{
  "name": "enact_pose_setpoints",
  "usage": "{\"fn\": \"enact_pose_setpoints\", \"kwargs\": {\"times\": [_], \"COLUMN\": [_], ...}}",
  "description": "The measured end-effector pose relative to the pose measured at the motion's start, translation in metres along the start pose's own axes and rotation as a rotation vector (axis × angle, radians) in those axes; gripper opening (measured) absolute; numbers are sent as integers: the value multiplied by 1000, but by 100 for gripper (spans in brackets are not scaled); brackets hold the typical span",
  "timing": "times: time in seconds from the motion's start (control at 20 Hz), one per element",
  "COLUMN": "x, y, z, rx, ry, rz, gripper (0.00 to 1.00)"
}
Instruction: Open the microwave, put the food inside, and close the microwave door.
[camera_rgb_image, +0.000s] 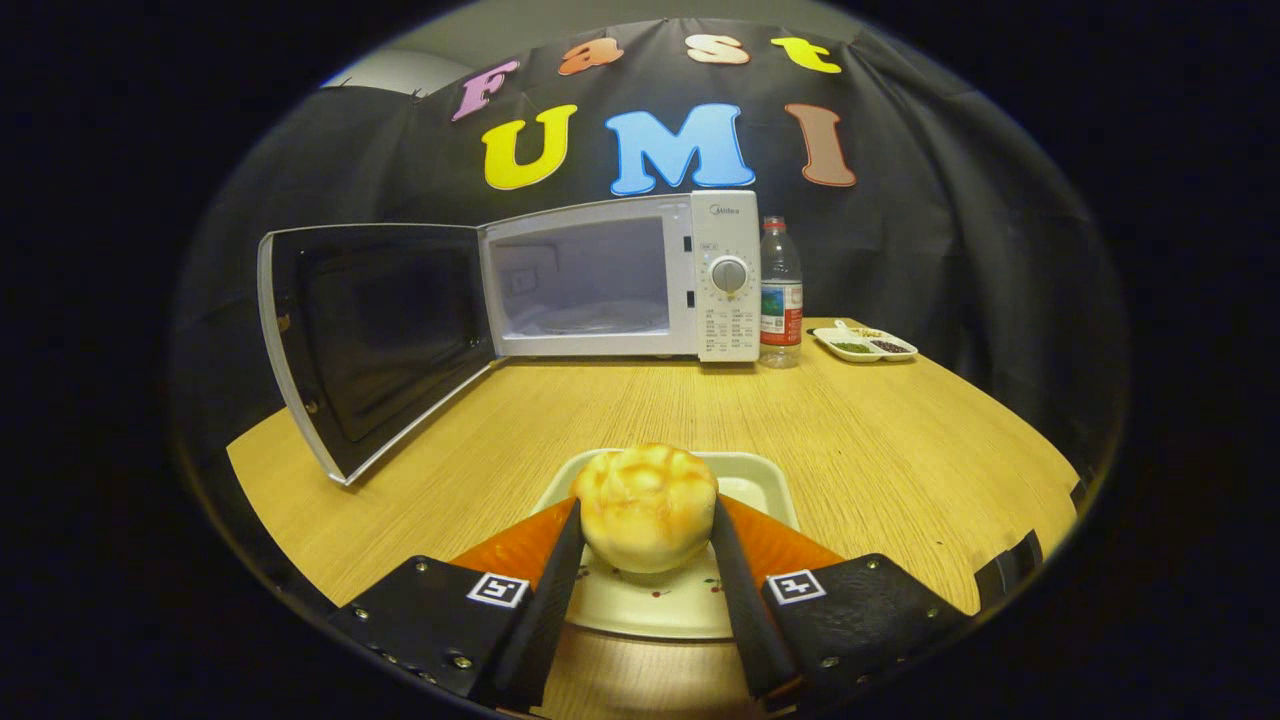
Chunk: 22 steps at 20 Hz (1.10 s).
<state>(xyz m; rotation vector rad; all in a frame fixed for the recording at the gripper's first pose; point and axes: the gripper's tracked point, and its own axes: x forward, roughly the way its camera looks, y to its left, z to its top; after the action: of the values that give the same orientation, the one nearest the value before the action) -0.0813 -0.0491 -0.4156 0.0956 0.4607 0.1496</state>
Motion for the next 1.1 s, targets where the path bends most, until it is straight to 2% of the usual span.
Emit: {"fn": "enact_pose_setpoints", "kwargs": {"times": [0.45,0.7,0.85,1.0,1.1], "x": [5,37,63,97,118], "y": [35,52,70,91,100], "z": [60,100,123,139,151], "rx": [-20,-41,6,121,187], "ry": [-61,-78,-69,-31,-22], "rz": [89,102,148,213,223], "gripper": [72,72,72,72,72]}}
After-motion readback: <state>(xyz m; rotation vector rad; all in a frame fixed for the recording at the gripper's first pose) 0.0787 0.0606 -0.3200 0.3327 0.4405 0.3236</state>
